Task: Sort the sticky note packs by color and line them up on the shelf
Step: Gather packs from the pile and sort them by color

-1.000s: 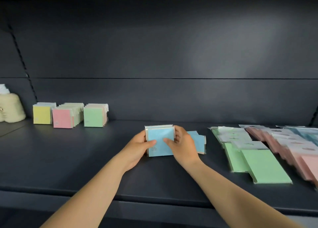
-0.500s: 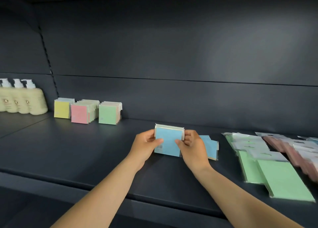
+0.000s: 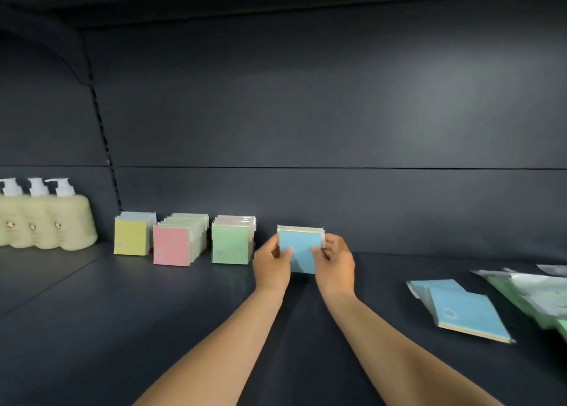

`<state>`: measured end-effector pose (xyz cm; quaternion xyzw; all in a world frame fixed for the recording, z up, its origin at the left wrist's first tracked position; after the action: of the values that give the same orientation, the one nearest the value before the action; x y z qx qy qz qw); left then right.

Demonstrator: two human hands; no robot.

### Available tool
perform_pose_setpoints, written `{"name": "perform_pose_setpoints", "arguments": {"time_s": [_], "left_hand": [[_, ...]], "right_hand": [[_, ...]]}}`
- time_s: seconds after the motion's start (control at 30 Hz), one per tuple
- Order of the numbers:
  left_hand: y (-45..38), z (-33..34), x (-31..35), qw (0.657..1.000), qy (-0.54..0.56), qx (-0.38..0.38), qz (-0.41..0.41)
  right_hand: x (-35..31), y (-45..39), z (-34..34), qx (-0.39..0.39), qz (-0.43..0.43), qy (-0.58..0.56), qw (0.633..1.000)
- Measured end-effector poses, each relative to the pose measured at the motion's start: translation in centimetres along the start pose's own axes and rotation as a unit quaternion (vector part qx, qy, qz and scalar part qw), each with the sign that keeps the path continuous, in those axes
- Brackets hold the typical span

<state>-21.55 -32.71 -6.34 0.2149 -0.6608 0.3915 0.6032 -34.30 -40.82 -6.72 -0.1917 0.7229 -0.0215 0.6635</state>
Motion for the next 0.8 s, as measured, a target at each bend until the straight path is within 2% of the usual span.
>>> {"name": "perform_pose_setpoints", "arguments": {"time_s": [0.33, 0.57, 0.8], "left_hand": [[-6.8, 1.3, -4.2, 0.999, -0.03, -0.012, -0.002], [-7.3, 0.8, -4.6, 0.998, -0.043, 0.031, -0.017], [-7.2, 0.7, -4.8, 0.999, -0.019, 0.037, -0.034]], "right_hand": [[2.8, -5.9, 2.5, 0.012, 0.02, 0.063, 0.998], [2.4, -6.4, 3.2, -0.003, 0.009, 0.083, 0.996], [2.6, -6.4, 3.1, 0.001, 0.01, 0.095, 0.995]]}}
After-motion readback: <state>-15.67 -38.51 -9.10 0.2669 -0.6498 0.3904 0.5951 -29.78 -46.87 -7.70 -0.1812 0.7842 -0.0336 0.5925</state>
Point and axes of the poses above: each hand's wrist, its own y-axis away from the middle knuckle, its own z-axis out of the palm, x = y × z, the point moved 9 cm from there along -y, towards the middle knuckle, and after that the axes turned 6 degrees about y, right-handed, at the moved point
